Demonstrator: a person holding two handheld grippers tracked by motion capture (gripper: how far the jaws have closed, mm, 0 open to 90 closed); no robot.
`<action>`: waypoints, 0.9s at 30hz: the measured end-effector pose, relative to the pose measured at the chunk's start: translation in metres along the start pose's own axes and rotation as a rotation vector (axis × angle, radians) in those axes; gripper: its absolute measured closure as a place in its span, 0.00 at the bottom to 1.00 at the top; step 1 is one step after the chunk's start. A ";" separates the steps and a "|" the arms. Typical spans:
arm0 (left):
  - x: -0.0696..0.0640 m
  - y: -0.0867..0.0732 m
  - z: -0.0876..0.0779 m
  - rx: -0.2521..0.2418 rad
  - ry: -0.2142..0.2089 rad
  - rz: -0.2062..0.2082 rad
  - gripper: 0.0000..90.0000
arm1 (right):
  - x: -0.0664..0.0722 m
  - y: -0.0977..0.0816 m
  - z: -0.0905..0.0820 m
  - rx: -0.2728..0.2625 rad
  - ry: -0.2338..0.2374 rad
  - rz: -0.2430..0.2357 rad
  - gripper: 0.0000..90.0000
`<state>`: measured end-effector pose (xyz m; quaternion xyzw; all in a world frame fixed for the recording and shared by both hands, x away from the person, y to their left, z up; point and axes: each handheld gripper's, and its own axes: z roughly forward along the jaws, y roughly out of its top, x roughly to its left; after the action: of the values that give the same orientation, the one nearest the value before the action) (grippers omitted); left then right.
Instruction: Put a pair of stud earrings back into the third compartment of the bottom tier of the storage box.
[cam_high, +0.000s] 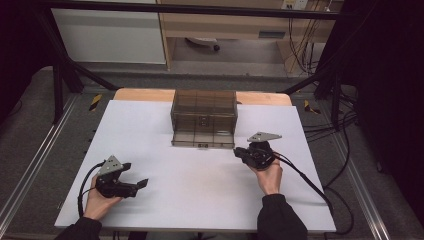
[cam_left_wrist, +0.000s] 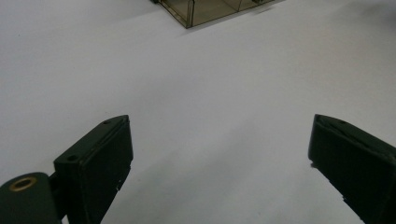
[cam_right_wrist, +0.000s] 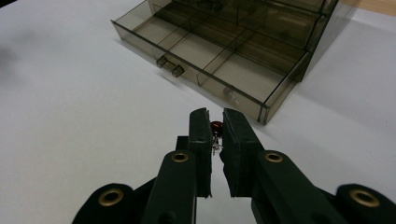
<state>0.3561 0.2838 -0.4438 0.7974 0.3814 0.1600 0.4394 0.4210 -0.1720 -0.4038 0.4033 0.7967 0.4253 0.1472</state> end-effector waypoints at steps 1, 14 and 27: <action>0.000 0.000 0.000 0.000 0.000 0.000 0.07 | 0.000 0.002 0.003 -0.004 -0.002 0.001 0.92; 0.000 0.000 0.000 0.002 0.000 0.001 0.07 | -0.009 0.019 0.027 -0.011 -0.020 0.013 0.92; 0.001 0.000 0.000 0.002 0.000 -0.001 0.07 | -0.018 0.032 0.048 -0.018 -0.042 0.017 0.92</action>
<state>0.3567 0.2841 -0.4443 0.7976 0.3817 0.1593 0.4389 0.4766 -0.1488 -0.4084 0.4174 0.7863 0.4251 0.1639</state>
